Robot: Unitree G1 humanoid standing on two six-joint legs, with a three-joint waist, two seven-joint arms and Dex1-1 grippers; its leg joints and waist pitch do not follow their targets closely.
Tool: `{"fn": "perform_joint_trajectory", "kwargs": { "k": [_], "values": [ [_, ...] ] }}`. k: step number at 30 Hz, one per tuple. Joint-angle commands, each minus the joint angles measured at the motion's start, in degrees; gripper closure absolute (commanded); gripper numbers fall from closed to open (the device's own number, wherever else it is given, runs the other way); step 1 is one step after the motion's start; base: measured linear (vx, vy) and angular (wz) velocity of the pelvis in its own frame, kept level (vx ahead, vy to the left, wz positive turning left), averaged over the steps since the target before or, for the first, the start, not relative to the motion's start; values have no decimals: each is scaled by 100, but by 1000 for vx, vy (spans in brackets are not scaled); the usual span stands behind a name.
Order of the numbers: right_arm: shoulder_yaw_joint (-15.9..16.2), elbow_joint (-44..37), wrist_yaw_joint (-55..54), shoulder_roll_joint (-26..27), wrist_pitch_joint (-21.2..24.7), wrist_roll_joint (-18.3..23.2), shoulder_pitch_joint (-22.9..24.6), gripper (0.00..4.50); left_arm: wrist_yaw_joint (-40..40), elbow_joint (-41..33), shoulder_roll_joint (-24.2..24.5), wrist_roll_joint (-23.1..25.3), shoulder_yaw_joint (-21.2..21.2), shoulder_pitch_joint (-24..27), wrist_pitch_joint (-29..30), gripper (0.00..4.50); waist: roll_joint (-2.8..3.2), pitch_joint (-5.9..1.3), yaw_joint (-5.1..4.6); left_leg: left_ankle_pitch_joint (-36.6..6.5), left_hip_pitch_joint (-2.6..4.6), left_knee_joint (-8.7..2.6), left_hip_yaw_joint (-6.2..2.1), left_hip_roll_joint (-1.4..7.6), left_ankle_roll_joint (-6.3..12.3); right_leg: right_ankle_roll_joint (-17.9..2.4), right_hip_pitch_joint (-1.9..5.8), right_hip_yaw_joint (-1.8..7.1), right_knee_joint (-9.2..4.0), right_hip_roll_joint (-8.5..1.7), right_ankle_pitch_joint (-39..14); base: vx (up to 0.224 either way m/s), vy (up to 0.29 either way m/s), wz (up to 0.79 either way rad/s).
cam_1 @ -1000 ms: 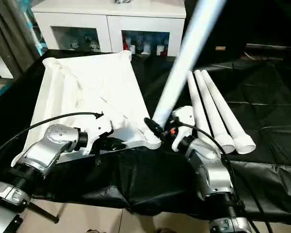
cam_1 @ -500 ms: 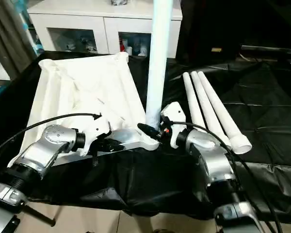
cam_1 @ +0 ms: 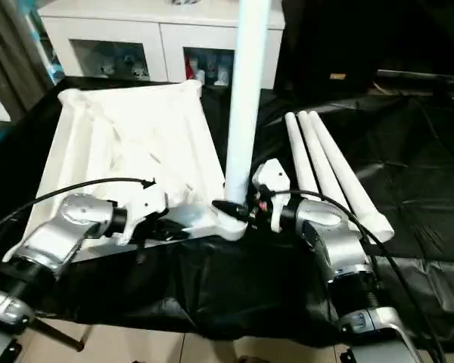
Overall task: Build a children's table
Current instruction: Insert table leg to table base
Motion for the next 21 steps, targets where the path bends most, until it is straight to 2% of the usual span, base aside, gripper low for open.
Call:
{"fn": "perform_joint_trajectory", "kwargs": {
  "k": [1,2,5,8,10,14,19,21],
  "values": [
    [541,657,215,-38,309,-335,469,259,-173,-293,91,-29,-22,-49,-82,450,30,-167,26,-2009,57,-463,-82,261,302,-1268,185,238,-435,-404,-1976,0,0,0],
    [549,678,245,-38,276,-336,482,259,-214,-347,124,-34,-27,-39,-58,450,28,-166,26,-2037,63,-467,-83,264,289,-1263,185,241,-438,-409,-2003,0,0,0],
    [574,714,369,-51,206,-358,526,259,-342,-494,202,-40,-28,4,-27,450,4,-49,25,-2305,72,-516,-102,269,228,-1158,140,253,-477,-418,-2374,0,0,0],
    [605,704,494,-62,208,-365,571,259,-422,-571,252,-46,-32,35,-14,450,5,-14,27,-2349,89,-540,-109,278,193,-1174,129,264,-486,-418,-2377,0,0,0],
    [625,691,552,-62,211,-371,606,259,-460,-626,295,-64,-33,58,31,450,-22,36,24,-2321,80,-563,-111,278,200,-1179,131,275,-487,-423,-2334,0,0,0],
    [610,736,495,-28,175,-404,603,259,-483,-691,337,-87,-16,95,92,450,-26,71,25,-2278,77,-579,-110,279,211,-1177,133,281,-489,-428,-2358,0,0,0],
    [443,830,106,139,142,-414,581,259,-208,-670,242,-109,111,95,278,450,-4,180,9,-2736,117,-627,-156,294,70,-1021,68,291,-547,-454,-3055,0,0,0],
    [346,909,-281,242,77,-485,558,259,9,-605,127,-136,213,43,447,450,-20,235,-6,-3061,165,-634,-184,280,13,-847,22,291,-607,-472,-3712,0,0,0]
  ]
}}
